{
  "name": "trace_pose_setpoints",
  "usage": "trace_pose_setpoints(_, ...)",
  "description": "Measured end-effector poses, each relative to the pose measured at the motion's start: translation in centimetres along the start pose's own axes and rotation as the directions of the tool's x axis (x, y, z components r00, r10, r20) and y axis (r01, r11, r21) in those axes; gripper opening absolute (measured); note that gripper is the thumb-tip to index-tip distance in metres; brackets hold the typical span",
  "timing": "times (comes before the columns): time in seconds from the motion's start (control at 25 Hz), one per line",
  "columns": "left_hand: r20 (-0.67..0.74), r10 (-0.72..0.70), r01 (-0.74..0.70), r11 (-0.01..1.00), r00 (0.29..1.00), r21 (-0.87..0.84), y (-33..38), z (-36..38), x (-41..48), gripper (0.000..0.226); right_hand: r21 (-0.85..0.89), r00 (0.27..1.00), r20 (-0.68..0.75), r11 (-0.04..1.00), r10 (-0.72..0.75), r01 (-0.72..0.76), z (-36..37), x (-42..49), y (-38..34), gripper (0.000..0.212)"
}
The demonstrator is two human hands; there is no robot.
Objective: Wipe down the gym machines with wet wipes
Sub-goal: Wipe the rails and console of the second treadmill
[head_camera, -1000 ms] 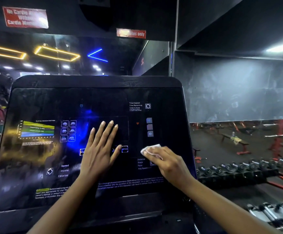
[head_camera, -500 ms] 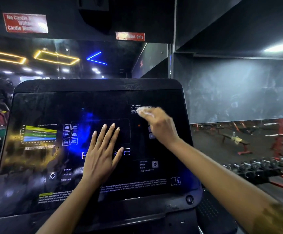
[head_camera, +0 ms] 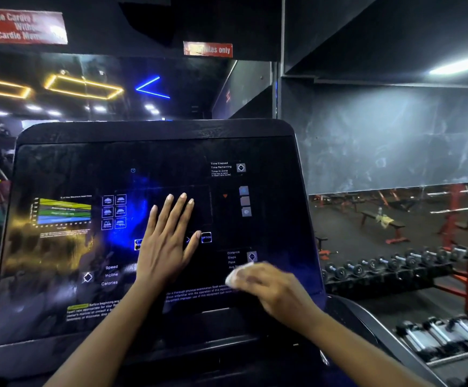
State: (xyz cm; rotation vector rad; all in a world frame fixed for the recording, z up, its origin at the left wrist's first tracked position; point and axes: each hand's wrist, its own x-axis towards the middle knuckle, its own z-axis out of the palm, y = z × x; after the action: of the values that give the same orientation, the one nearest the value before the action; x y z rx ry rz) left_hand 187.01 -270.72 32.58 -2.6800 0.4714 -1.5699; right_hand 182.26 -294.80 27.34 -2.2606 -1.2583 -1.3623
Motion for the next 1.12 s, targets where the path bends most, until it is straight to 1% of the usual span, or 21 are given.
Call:
trace_pose_setpoints(0.04, 0.0, 0.001, -0.001, 1.0, 1.0, -0.003, 0.0, 0.0, 0.0, 0.066, 0.005, 0.995, -0.066, 0.997, 0.075, -0.075, -0.6, 1.2, 1.1, 0.031)
trace_pose_setpoints(0.12, -0.005, 0.003, -0.003, 1.0, 1.0, -0.016, 0.0, -0.1, 0.0, 0.065, -0.008, 0.94, -0.208, 0.961, 0.27, -0.278, -1.7, 3.8, 3.4, 0.037)
trace_pose_setpoints(0.16, -0.01, 0.0, -0.001, 1.0, 1.0, -0.027, 0.0, -0.2, 0.0, 0.064, -0.021, 0.912, -0.233, 0.936, 0.337, -0.351, -2.0, 4.5, 4.0, 0.043)
trace_pose_setpoints(0.2, -0.016, -0.003, 0.003, 0.999, 1.0, -0.038, 0.1, -0.3, -0.1, 0.063, -0.048, 0.905, -0.238, 0.926, 0.353, -0.374, -1.7, 4.6, 4.0, 0.047)
trace_pose_setpoints(0.32, -0.023, 0.02, -0.021, 0.999, 1.0, -0.036, 0.1, -0.3, -1.2, 0.061, -0.087, 0.946, -0.177, 0.953, 0.271, -0.289, -0.1, 1.2, 1.9, 0.052)
trace_pose_setpoints(0.48, -0.04, 0.092, -0.092, 0.996, 0.995, -0.008, -0.7, -0.1, -4.1, 0.059, 0.026, 0.969, -0.035, 0.969, 0.245, -0.244, 0.3, -4.2, -1.7, 0.047)
trace_pose_setpoints(0.56, -0.046, 0.111, -0.11, 0.994, 0.993, 0.017, -1.1, -0.2, -5.3, 0.059, 0.034, 0.973, 0.015, 0.972, 0.231, -0.231, -0.7, -5.1, -1.9, 0.041)
trace_pose_setpoints(0.6, -0.045, 0.12, -0.119, 0.993, 0.992, 0.027, -1.2, -0.2, -5.6, 0.059, 0.013, 0.967, -0.005, 0.967, 0.254, -0.254, -1.4, -5.3, -1.5, 0.041)
trace_pose_setpoints(0.64, -0.045, 0.126, -0.124, 0.992, 0.991, 0.033, -1.3, -0.2, -5.7, 0.059, -0.014, 0.948, -0.056, 0.949, 0.314, -0.315, -2.1, -5.5, -0.7, 0.042)
trace_pose_setpoints(0.72, -0.048, 0.126, -0.124, 0.992, 0.991, 0.034, -1.2, -0.3, -5.7, 0.059, -0.049, 0.862, -0.184, 0.872, 0.471, -0.487, -3.1, -5.9, 0.7, 0.045)
trace_pose_setpoints(0.76, -0.051, 0.125, -0.124, 0.992, 0.991, 0.031, -1.2, -0.3, -5.8, 0.06, -0.059, 0.826, -0.22, 0.839, 0.518, -0.542, -3.2, -6.2, 0.8, 0.041)
trace_pose_setpoints(0.8, -0.055, 0.125, -0.124, 0.992, 0.991, 0.026, -1.2, -0.2, -5.9, 0.06, -0.076, 0.812, -0.24, 0.824, 0.532, -0.562, -2.8, -6.4, 0.4, 0.037)
trace_pose_setpoints(0.88, -0.063, 0.127, -0.126, 0.992, 0.99, 0.022, -1.3, -0.1, -6.0, 0.06, -0.113, 0.828, -0.235, 0.831, 0.51, -0.544, -1.5, -6.6, -1.1, 0.034)
trace_pose_setpoints(0.92, -0.063, 0.127, -0.126, 0.992, 0.99, 0.026, -1.3, -0.1, -6.1, 0.06, -0.123, 0.842, -0.208, 0.841, 0.497, -0.527, -0.8, -6.5, -2.0, 0.036)
trace_pose_setpoints(1.0, -0.063, 0.126, -0.125, 0.992, 0.99, 0.03, -1.3, 0.0, -6.1, 0.06, -0.12, 0.864, -0.141, 0.858, 0.484, -0.5, 0.3, -5.8, -3.5, 0.047)
trace_pose_setpoints(1.12, -0.072, 0.129, -0.127, 0.991, 0.989, 0.034, -1.3, 0.1, -6.0, 0.059, -0.122, 0.894, -0.091, 0.886, 0.439, -0.447, 1.8, -4.1, -4.8, 0.052)
